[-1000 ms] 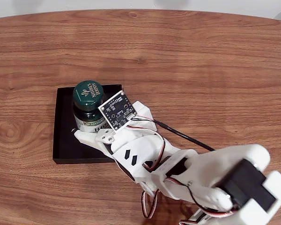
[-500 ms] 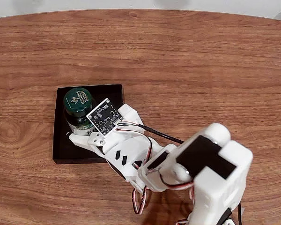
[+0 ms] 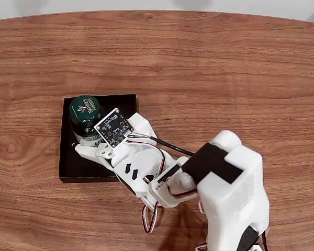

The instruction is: Pick up the pill bottle and place it in the black box.

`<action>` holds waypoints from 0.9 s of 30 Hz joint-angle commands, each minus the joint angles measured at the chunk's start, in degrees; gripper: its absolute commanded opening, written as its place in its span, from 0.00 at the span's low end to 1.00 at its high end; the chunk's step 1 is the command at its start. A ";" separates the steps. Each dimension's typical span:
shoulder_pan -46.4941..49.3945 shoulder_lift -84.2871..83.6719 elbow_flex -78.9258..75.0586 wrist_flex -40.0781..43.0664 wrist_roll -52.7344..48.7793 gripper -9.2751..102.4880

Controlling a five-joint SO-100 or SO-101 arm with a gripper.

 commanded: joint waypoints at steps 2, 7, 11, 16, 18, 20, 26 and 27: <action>1.05 1.14 -3.16 -2.55 0.97 0.28; 1.49 2.55 -2.20 -2.02 0.79 0.37; 1.76 4.39 -1.49 -0.26 0.88 0.44; 2.20 7.21 -0.44 2.02 1.05 0.50; 2.46 8.53 0.18 2.55 1.23 0.51; 2.90 9.93 0.88 3.16 1.41 0.51; 4.83 15.82 3.96 5.71 1.93 0.52; 5.19 17.05 4.57 6.24 2.02 0.52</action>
